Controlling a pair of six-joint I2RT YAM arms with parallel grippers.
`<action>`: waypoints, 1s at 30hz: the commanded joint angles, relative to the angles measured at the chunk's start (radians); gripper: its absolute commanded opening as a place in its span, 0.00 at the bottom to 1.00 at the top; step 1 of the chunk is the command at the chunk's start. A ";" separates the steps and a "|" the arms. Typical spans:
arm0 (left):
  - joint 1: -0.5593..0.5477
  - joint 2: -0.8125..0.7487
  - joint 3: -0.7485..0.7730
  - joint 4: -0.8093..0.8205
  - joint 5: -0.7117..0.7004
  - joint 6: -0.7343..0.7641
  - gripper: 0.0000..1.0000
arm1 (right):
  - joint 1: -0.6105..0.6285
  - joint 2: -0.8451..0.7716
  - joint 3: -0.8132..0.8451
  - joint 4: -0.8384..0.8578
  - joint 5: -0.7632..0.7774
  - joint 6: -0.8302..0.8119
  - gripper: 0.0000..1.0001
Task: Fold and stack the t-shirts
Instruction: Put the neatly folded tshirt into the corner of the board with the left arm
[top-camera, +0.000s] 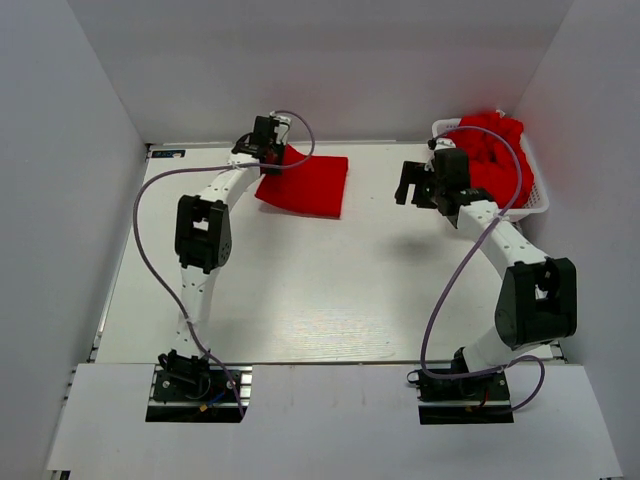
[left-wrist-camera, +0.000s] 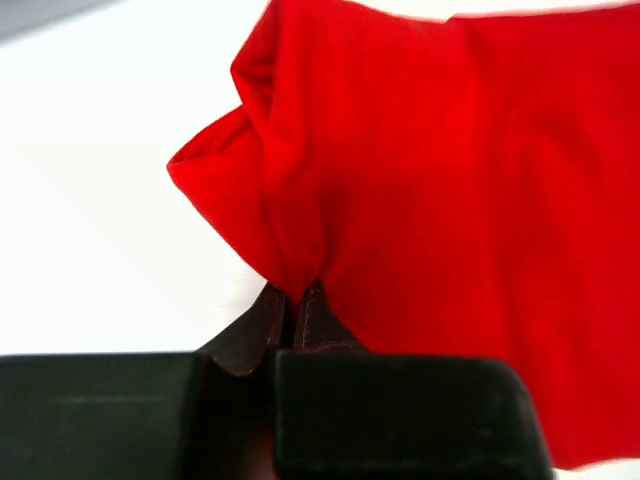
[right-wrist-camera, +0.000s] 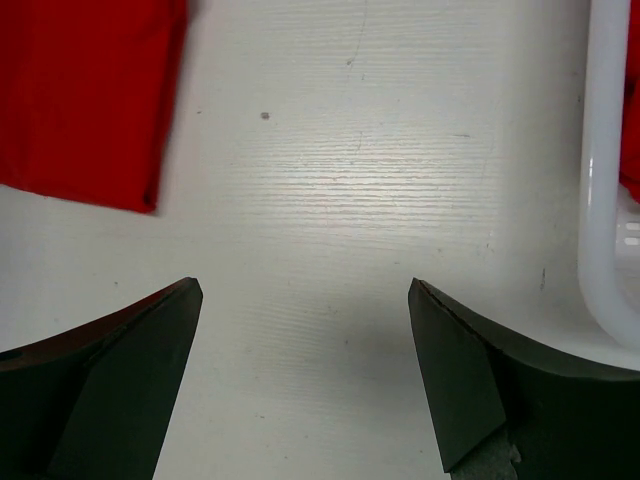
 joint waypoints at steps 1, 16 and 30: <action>0.027 -0.150 0.012 -0.016 -0.119 0.087 0.00 | -0.003 -0.046 -0.007 0.035 0.033 0.006 0.90; 0.233 -0.107 0.108 0.051 -0.300 0.292 0.00 | -0.004 -0.033 0.074 0.024 -0.010 0.055 0.90; 0.369 -0.010 0.177 0.146 -0.330 0.411 0.00 | 0.000 0.082 0.182 -0.031 -0.048 0.080 0.90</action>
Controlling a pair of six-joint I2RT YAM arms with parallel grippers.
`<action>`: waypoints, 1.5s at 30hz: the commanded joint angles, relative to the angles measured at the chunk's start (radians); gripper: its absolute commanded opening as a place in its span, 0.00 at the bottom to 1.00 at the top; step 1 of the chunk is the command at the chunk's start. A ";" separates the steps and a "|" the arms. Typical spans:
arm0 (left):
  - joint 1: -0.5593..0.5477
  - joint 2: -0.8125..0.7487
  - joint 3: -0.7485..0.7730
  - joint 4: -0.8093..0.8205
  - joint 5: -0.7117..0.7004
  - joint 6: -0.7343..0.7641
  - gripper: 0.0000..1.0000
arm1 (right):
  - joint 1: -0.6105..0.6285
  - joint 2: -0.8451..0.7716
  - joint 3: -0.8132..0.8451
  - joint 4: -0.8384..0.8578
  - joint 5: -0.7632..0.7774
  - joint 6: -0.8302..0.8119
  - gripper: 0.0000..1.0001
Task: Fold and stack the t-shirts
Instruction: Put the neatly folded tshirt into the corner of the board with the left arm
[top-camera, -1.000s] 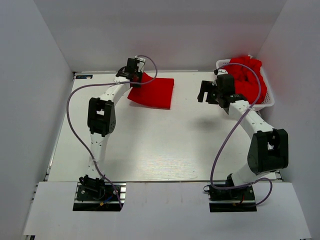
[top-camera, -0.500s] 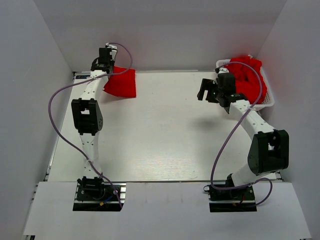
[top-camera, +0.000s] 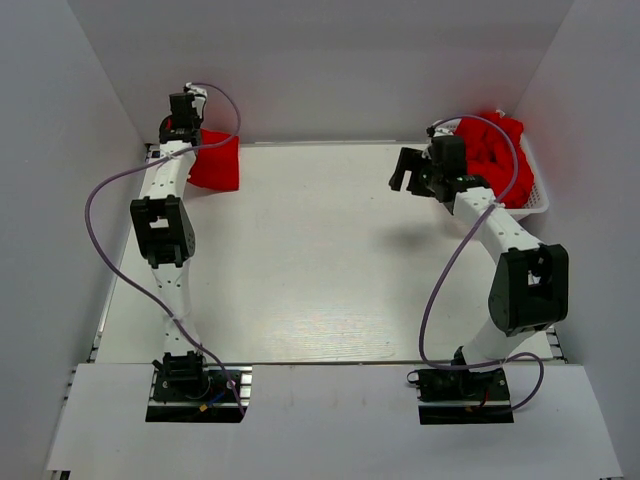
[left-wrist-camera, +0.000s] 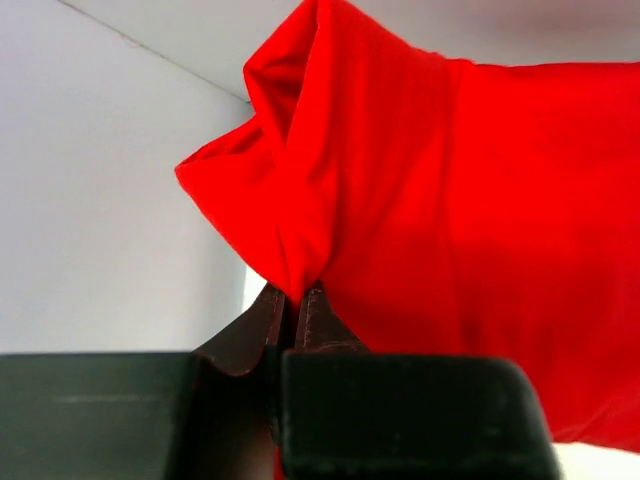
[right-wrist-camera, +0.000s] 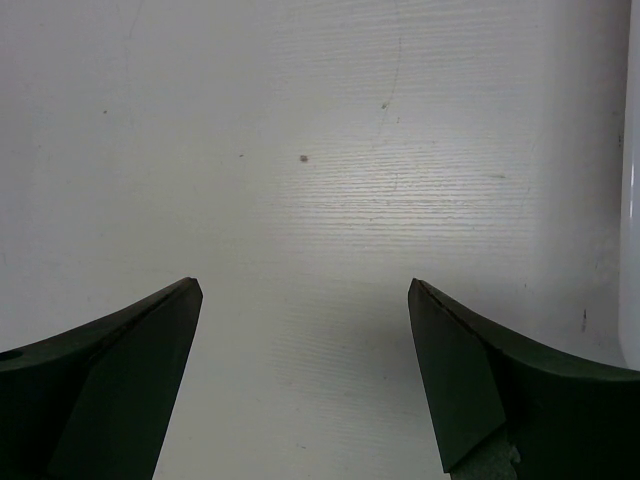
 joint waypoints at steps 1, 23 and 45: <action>0.022 0.014 0.039 0.070 -0.041 0.049 0.00 | 0.000 0.011 0.060 -0.020 -0.005 0.011 0.90; 0.063 -0.016 -0.018 0.193 -0.105 0.045 1.00 | 0.006 0.012 0.075 -0.057 -0.023 0.044 0.90; -0.124 -0.689 -0.775 0.090 0.489 -0.590 1.00 | 0.002 -0.297 -0.227 -0.014 0.057 0.027 0.90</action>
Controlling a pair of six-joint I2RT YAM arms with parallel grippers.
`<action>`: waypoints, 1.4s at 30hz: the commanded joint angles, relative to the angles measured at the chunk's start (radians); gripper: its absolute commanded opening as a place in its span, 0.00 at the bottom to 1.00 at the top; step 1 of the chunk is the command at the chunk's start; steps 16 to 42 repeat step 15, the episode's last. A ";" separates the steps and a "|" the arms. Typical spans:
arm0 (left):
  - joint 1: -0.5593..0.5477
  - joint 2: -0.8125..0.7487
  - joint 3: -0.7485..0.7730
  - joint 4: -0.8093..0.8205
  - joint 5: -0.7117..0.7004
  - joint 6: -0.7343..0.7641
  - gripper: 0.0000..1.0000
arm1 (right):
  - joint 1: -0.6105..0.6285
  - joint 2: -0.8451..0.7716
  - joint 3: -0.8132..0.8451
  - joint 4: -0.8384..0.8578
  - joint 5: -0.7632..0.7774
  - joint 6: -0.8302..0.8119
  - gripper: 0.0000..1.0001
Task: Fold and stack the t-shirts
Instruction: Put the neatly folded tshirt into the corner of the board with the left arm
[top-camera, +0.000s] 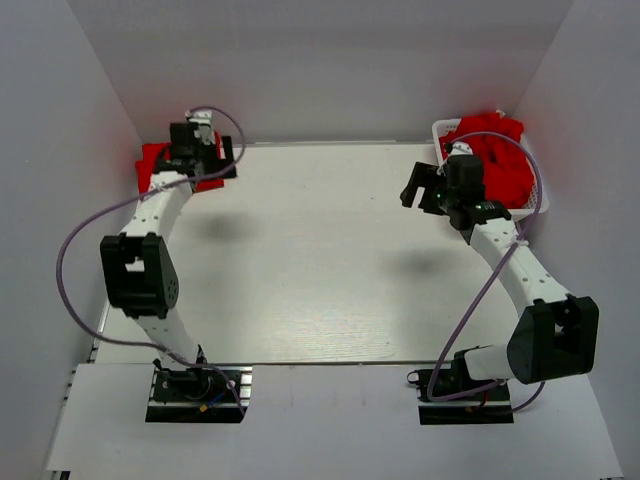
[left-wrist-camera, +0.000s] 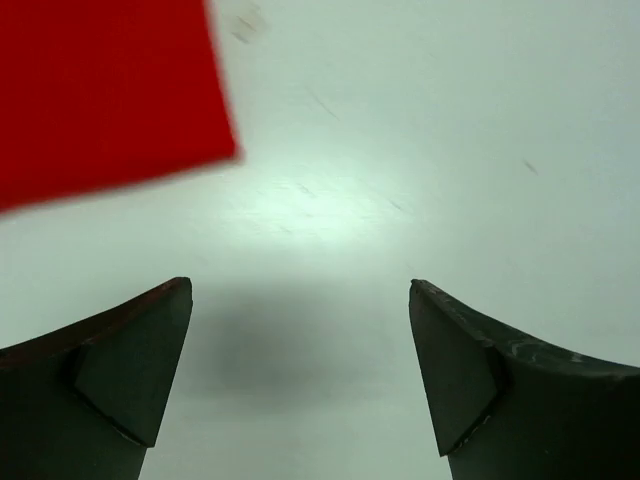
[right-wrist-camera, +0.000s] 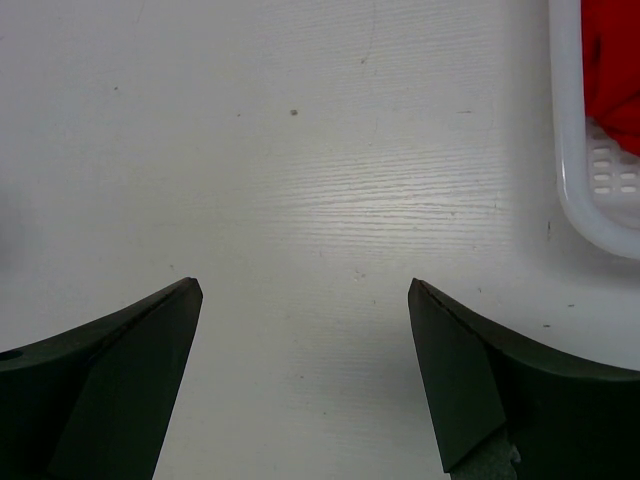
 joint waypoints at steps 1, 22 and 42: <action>-0.139 -0.213 -0.251 0.086 0.028 -0.173 1.00 | -0.002 -0.035 -0.040 0.020 0.010 -0.002 0.90; -0.505 -0.523 -0.627 -0.077 -0.287 -0.335 1.00 | 0.000 -0.189 -0.321 0.115 -0.013 0.021 0.90; -0.505 -0.523 -0.627 -0.077 -0.287 -0.335 1.00 | 0.000 -0.189 -0.321 0.115 -0.013 0.021 0.90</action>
